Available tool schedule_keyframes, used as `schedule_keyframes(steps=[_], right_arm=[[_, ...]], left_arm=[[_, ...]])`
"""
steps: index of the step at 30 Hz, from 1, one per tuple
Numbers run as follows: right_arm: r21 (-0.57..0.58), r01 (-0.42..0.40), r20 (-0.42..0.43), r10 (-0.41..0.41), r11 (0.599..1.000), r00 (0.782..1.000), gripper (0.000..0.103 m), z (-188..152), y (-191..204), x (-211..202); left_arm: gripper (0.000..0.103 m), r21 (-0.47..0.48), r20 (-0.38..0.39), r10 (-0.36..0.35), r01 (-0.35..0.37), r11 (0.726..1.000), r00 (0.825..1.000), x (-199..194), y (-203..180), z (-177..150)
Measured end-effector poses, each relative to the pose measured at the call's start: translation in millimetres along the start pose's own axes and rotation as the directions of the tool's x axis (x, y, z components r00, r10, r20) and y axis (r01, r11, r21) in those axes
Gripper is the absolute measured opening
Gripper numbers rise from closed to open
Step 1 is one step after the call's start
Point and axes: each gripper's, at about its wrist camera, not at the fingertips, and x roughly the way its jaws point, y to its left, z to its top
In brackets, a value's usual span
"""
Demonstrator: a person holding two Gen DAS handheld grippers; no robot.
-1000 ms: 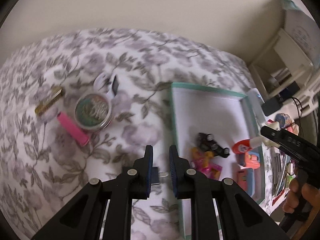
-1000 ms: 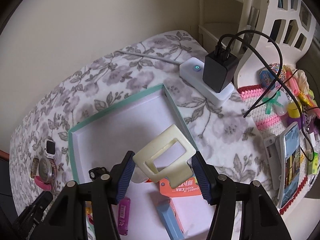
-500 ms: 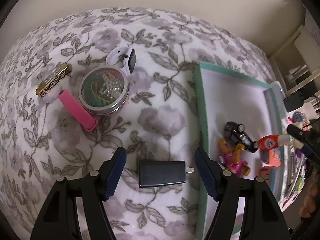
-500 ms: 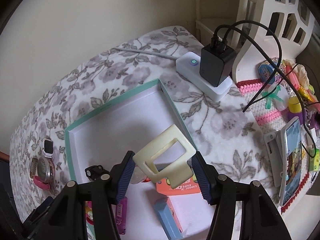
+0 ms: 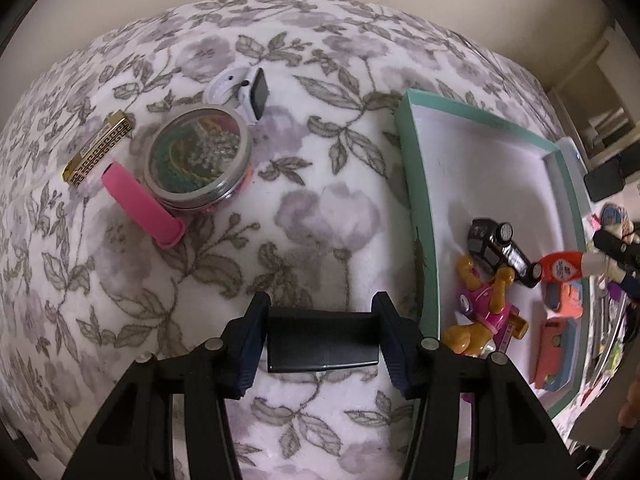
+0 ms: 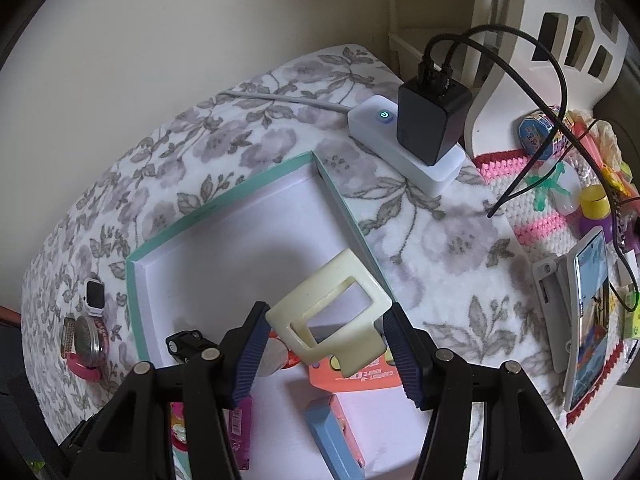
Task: Organize rigid objects
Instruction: 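Carry the cream frame and black charger over the tray with both grippers, then lower both items into the tray and open both grippers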
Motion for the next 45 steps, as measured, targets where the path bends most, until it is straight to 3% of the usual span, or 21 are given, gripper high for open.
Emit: schedule_keyframes(steps=[7, 11, 15, 24, 31, 35, 45], right_arm=[[0.015, 0.013, -0.002, -0.013, 1.000, 1.000, 0.061, 0.3, -4.6, -0.6], [0.016, 0.013, 0.025, -0.013, 1.000, 1.000, 0.061, 2.2, -5.6, -11.1], [0.014, 0.013, 0.042, -0.014, 1.000, 0.999, 0.061, 3.2, -6.1, -17.8], [0.014, 0.041, -0.030, -0.041, 0.999, 0.999, 0.062, -1.2, -8.3, 6.9], [0.021, 0.053, -0.079, -0.051, 0.998, 0.996, 0.062, -3.6, -10.1, 18.8], [0.041, 0.054, -0.092, -0.050, 0.998, 0.995, 0.062, -4.1, -12.9, 21.2], [0.035, 0.034, -0.054, -0.032, 0.999, 0.998, 0.066, -1.1, -12.0, 6.9]], left_arm=[[0.054, 0.021, 0.140, -0.087, 0.085, 0.996, 0.986, -47.1, -11.8, 5.3], [0.054, 0.078, 0.176, -0.185, 0.173, 0.982, 0.967, -64.8, -33.2, 3.1], [0.054, 0.168, 0.195, -0.232, 0.200, 0.965, 0.953, -72.5, -60.9, -5.1], [0.054, 0.322, 0.141, -0.221, 0.167, 0.932, 0.965, -50.7, -109.8, -27.2], [0.055, 0.309, 0.109, -0.202, 0.160, 0.937, 0.973, -35.9, -108.7, -29.3], [0.071, 0.291, 0.110, -0.208, 0.169, 0.942, 0.972, -37.4, -105.5, -28.0], [0.071, 0.220, 0.151, -0.223, 0.187, 0.957, 0.963, -51.6, -89.0, -17.0]])
